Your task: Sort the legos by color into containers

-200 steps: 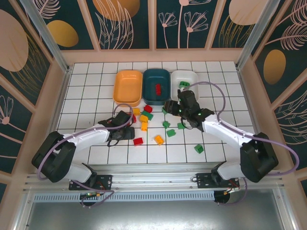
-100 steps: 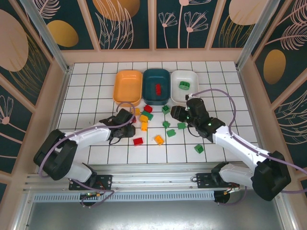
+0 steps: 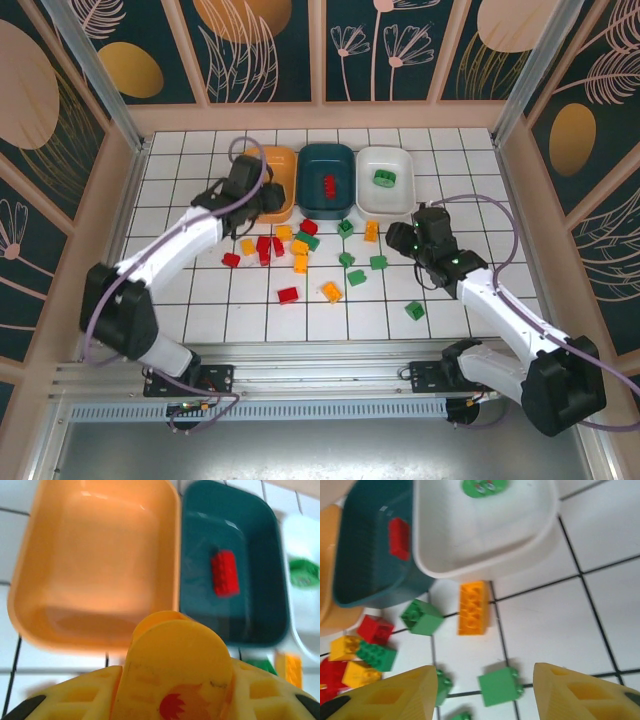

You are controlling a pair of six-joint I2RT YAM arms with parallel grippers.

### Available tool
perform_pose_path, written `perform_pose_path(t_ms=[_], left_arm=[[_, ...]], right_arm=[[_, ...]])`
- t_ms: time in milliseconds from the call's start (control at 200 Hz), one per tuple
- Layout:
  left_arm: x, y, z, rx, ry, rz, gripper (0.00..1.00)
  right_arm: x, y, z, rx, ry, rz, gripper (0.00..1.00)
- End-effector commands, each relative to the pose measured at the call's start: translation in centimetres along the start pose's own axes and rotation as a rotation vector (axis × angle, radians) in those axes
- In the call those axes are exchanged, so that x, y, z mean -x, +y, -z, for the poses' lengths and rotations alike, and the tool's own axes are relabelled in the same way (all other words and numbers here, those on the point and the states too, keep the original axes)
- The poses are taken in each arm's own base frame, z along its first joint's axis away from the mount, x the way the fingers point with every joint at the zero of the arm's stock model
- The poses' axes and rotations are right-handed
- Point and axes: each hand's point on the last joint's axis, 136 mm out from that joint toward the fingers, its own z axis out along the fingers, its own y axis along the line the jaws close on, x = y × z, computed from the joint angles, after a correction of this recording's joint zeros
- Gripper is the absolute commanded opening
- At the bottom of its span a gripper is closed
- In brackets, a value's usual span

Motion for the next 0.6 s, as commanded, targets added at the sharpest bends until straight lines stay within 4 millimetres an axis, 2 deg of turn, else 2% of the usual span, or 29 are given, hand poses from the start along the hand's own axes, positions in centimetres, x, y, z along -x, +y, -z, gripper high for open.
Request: perform_pose_path(t_ms=[0,65,160,310,450,520,596], left_arm=[[2.2,0.7,-4.9,-0.006,0.045,0.012,0.24],[3.6,1.5,-7.4,-0.004,0.062,0.050,0.23],[4.4,2.4,-10.4,-0.015,0.096,0.096,0.23],[5.6,2.1,-12.6,-0.011,0.126,0.079,0.27],[5.2,2.7,-14.5,0.011,0.153,0.096,0.31],[4.2,3.3,-15.7,0.033,0.183,0.102,0.37],[2.8,4.1,-16.9,0.057,0.220,0.097,0.36]], right_arm=[[-0.9,-2.2,0.2,-0.068,0.013,-0.019,0.58],[-1.3,-2.9,-0.1,-0.085,0.022,-0.019,0.60],[-1.8,-3.6,-0.5,-0.117,0.060,0.007,0.62],[-0.3,-3.8,-0.1,-0.154,0.085,0.050,0.63],[1.4,-4.1,-0.2,-0.156,0.074,0.036,0.64],[1.8,-3.8,-0.4,-0.137,0.063,0.039,0.64],[2.0,-3.4,-0.5,-0.112,0.054,0.049,0.64]])
